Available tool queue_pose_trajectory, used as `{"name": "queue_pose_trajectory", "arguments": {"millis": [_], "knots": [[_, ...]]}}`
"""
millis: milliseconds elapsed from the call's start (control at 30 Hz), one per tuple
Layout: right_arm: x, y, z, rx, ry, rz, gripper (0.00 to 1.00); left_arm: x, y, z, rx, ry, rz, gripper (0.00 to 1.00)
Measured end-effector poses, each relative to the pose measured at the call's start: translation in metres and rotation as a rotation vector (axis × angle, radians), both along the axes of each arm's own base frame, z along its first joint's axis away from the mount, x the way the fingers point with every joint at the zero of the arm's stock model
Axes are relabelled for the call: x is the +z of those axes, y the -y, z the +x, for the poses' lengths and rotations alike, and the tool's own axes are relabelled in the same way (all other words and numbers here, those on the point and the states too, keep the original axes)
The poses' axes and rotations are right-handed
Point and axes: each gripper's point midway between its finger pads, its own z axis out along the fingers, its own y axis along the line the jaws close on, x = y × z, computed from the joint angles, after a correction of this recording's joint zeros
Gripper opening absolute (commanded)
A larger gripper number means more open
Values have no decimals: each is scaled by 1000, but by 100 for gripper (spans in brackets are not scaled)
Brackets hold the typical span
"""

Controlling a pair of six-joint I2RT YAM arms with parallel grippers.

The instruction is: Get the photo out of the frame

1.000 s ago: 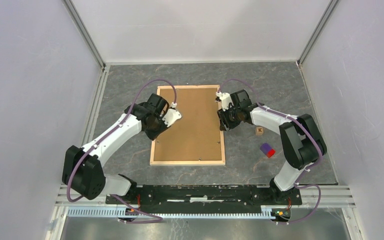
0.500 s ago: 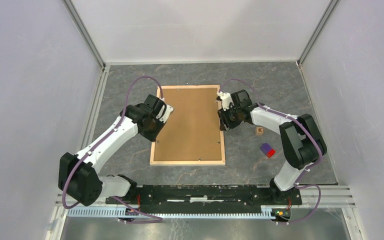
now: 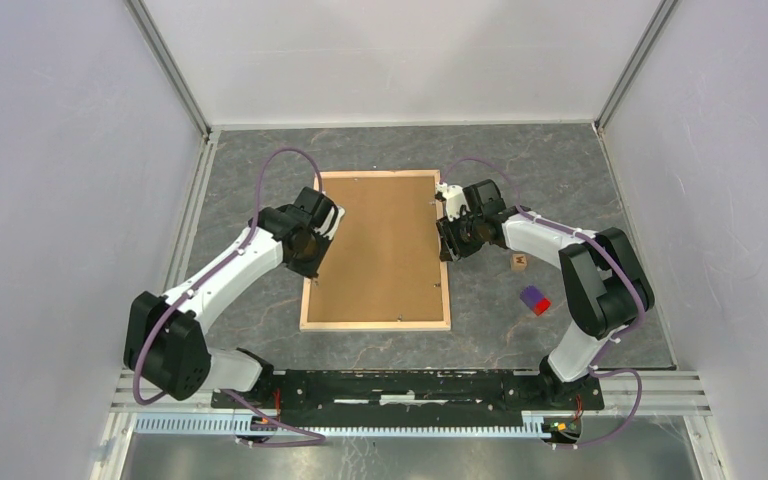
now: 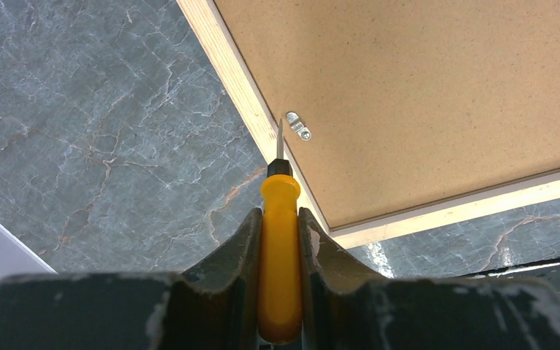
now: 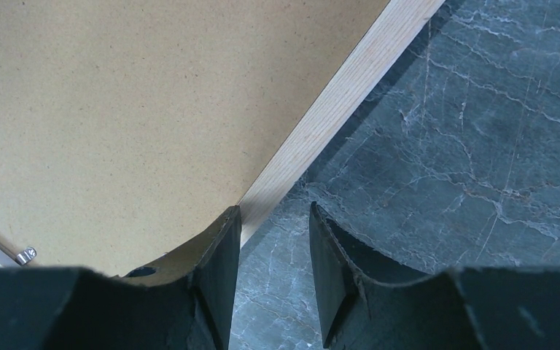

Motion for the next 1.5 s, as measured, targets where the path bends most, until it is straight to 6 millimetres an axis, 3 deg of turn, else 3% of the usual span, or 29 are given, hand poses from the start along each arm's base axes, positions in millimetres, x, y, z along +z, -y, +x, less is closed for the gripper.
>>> {"name": "queue_pose_trajectory", "arguments": {"millis": [767, 1000, 1367, 1500], "knots": [[0, 0, 0, -3, -3, 3, 45, -9, 7, -3, 11, -32, -28, 2], [0, 0, 0, -3, -3, 3, 44, -9, 21, -6, -28, -41, -74, 2], [-1, 1, 0, -15, -8, 2, 45, -5, 30, -8, -35, -60, -144, 2], [-1, 2, 0, -54, -23, 4, 46, 3, 28, 1, -9, -38, -174, 2]]}}
